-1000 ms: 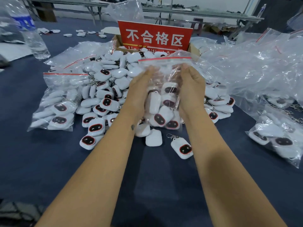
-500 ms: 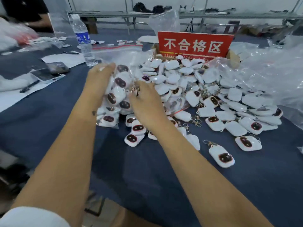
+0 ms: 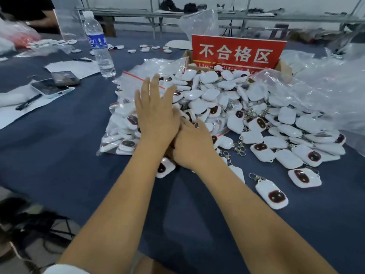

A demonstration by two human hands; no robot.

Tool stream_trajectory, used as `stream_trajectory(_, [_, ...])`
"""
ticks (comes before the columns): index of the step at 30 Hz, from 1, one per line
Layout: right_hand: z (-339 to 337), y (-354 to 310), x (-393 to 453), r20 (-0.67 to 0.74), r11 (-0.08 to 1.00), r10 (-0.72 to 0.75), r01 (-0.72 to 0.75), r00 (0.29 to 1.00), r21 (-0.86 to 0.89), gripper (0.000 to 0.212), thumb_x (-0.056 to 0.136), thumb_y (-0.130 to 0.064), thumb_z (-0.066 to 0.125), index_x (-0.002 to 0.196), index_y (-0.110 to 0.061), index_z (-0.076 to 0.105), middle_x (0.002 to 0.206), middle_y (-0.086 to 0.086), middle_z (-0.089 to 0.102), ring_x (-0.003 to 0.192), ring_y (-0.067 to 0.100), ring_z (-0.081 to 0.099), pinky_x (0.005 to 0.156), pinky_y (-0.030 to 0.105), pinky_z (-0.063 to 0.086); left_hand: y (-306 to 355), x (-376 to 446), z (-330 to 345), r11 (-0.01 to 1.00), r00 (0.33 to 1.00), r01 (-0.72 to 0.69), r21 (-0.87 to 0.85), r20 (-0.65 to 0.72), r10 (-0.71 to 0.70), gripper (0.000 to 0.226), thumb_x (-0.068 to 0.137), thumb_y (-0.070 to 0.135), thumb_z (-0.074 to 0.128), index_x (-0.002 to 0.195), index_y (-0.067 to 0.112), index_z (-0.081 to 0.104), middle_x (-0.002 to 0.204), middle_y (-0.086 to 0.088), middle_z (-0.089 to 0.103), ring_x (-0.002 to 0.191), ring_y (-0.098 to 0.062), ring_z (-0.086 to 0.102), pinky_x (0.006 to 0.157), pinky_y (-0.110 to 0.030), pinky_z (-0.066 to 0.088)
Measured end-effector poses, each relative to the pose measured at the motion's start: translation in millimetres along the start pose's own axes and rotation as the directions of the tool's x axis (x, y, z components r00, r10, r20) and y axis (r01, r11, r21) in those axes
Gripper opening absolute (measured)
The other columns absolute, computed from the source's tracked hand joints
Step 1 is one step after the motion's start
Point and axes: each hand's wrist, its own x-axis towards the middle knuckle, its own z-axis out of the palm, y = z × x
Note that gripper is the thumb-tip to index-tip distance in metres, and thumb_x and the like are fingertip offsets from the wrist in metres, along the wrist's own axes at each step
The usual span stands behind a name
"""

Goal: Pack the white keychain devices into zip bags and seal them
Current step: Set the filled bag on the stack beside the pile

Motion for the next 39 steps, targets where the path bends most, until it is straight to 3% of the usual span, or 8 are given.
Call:
stream_trajectory(4, [-12, 29, -10, 0.016, 0.998, 0.061, -0.060, 0.998, -0.014, 0.053, 0.093, -0.040, 0.047, 0.145, -0.031, 0.043, 0.161, -0.004, 0.029, 0.148, 0.016, 0.025, 0.117, 0.052, 0.014, -21, 7, 9, 1.000, 0.999, -0.013, -0.020, 0.030, 0.013, 0.033, 0.098, 0.023, 0.044, 0.124, 0.015, 0.062, 0.123, -0.011, 0.066, 0.115, -0.032, 0.056, 0.112, -0.043, 0.028])
stream_trajectory(9, [-23, 61, -23, -0.009, 0.981, 0.189, -0.189, 0.982, -0.038, 0.048, 0.094, -0.035, 0.047, 0.142, -0.037, 0.048, 0.164, -0.006, 0.023, 0.150, 0.013, 0.020, 0.119, 0.052, 0.005, -50, 6, 3, 0.969, 1.000, -0.004, -0.248, -0.031, -0.004, 0.031, 0.093, 0.008, 0.045, 0.111, 0.008, 0.071, 0.108, -0.014, 0.070, 0.104, -0.036, 0.060, 0.091, -0.039, 0.044])
stream_trajectory(16, [-39, 66, -12, -0.223, 0.941, 0.325, -0.337, 0.919, -0.017, 0.031, 0.091, -0.028, 0.045, 0.100, -0.018, 0.073, 0.117, 0.001, 0.062, 0.113, 0.024, 0.053, 0.105, 0.044, 0.030, -31, -4, 17, 0.927, 0.988, -0.081, -0.367, 0.093, 0.124, 0.043, 0.092, 0.002, 0.048, 0.134, 0.006, 0.056, 0.152, -0.017, 0.039, 0.143, -0.033, 0.030, 0.117, -0.031, 0.017])
stream_trajectory(20, [-52, 83, -12, -0.332, 0.888, 0.456, -0.396, 0.826, 0.234, 0.030, 0.091, -0.014, 0.049, 0.114, -0.015, 0.068, 0.120, 0.008, 0.062, 0.111, 0.029, 0.056, 0.096, 0.044, 0.042, 9, -4, 42, 0.975, 0.963, -0.026, -0.220, 0.257, 0.083, 0.052, 0.104, 0.037, 0.032, 0.154, 0.023, 0.027, 0.165, -0.011, 0.007, 0.152, -0.024, 0.005, 0.121, -0.044, -0.004])
stream_trajectory(23, [-58, 114, -21, -0.206, 0.719, 0.660, -0.528, 0.722, 0.452, 0.039, 0.092, -0.006, 0.045, 0.125, -0.017, 0.062, 0.129, 0.009, 0.058, 0.116, 0.029, 0.055, 0.094, 0.044, 0.047, 39, -3, 52, 0.978, 0.966, 0.091, -0.188, 0.256, -0.040, 0.051, 0.102, 0.043, 0.026, 0.152, 0.029, 0.030, 0.165, -0.010, 0.003, 0.151, -0.025, 0.003, 0.118, -0.049, -0.007])
stream_trajectory(30, [-49, 150, -29, 0.154, 0.772, 0.583, -0.603, 0.798, 0.203, 0.052, 0.096, -0.038, 0.048, 0.147, -0.029, 0.044, 0.153, 0.007, 0.036, 0.140, 0.033, 0.027, 0.116, 0.044, 0.024, 78, 7, 67, 0.942, 0.958, 0.273, -0.194, 0.150, -0.246, 0.042, 0.098, 0.037, 0.034, 0.136, 0.031, 0.052, 0.162, 0.000, 0.019, 0.148, -0.020, 0.014, 0.115, -0.053, -0.001])
stream_trajectory(33, [-47, 158, -27, 0.145, 0.780, 0.562, -0.580, 0.814, 0.233, 0.045, 0.095, -0.040, 0.050, 0.140, -0.039, 0.051, 0.148, 0.006, 0.037, 0.139, 0.032, 0.027, 0.117, 0.045, 0.024, 81, 16, 71, 0.891, 0.936, 0.353, -0.285, 0.097, -0.339, 0.039, 0.093, 0.033, 0.038, 0.123, 0.034, 0.063, 0.156, 0.006, 0.032, 0.143, -0.015, 0.024, 0.115, -0.050, 0.001])
stream_trajectory(39, [-55, 147, -43, -0.042, 0.838, 0.510, -0.485, 0.859, 0.251, 0.037, 0.093, -0.020, 0.056, 0.129, -0.020, 0.064, 0.131, 0.012, 0.052, 0.122, 0.029, 0.049, 0.104, 0.044, 0.040, 75, 32, 78, 0.878, 0.934, 0.339, -0.337, 0.013, -0.356, 0.035, 0.090, 0.032, 0.040, 0.102, 0.039, 0.072, 0.143, 0.012, 0.046, 0.134, -0.011, 0.035, 0.113, -0.046, 0.005])
